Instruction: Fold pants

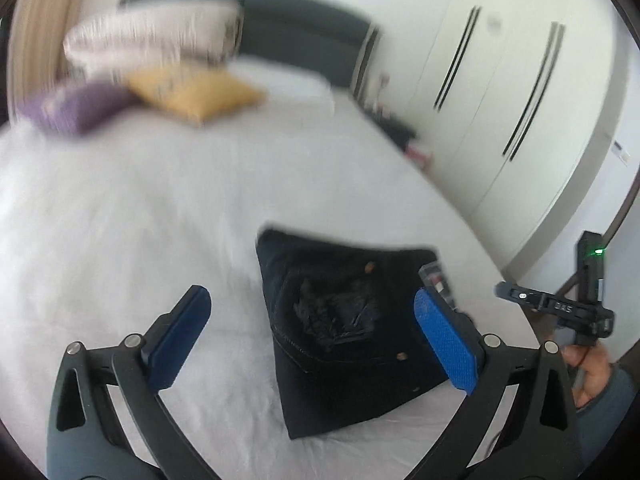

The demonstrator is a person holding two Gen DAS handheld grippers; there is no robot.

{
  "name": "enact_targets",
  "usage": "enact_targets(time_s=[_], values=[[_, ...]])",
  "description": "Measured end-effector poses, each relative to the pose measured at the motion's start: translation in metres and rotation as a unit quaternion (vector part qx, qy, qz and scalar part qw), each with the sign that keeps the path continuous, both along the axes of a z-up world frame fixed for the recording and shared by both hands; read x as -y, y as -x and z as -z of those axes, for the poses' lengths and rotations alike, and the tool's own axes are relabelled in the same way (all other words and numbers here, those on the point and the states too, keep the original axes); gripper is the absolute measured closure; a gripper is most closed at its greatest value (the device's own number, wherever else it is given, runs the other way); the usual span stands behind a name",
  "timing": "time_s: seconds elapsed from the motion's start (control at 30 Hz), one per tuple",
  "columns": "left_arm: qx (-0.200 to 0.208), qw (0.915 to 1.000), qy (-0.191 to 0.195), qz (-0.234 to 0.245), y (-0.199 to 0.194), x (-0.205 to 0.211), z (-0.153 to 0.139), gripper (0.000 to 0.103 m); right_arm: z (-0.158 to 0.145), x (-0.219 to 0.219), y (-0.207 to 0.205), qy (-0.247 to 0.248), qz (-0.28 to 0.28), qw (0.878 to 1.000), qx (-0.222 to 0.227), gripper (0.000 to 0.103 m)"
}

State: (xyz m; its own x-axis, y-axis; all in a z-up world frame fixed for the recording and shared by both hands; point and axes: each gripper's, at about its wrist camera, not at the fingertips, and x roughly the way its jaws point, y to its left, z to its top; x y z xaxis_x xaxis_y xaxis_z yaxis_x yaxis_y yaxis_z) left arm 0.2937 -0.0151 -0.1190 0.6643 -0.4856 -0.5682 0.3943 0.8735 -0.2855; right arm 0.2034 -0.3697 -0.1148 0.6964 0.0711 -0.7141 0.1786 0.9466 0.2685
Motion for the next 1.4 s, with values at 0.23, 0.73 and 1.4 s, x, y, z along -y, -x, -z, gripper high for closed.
enact_targets(time_s=[0.23,0.73,1.4], values=[[0.149,0.9824,-0.087,-0.070,0.109,0.006,-0.098,0.000,-0.117,-0.058,0.096,0.146,0.021,0.969,0.200,0.000],[-0.043,0.9840,-0.116,-0.128,0.192,0.001,-0.073,0.000,-0.148,-0.107,0.178,0.087,0.046,0.990,0.102,0.000],[-0.083,0.9823,-0.135,-0.100,0.179,0.029,-0.042,0.000,-0.112,-0.147,0.167,0.120,0.019,0.992,0.035,0.000]])
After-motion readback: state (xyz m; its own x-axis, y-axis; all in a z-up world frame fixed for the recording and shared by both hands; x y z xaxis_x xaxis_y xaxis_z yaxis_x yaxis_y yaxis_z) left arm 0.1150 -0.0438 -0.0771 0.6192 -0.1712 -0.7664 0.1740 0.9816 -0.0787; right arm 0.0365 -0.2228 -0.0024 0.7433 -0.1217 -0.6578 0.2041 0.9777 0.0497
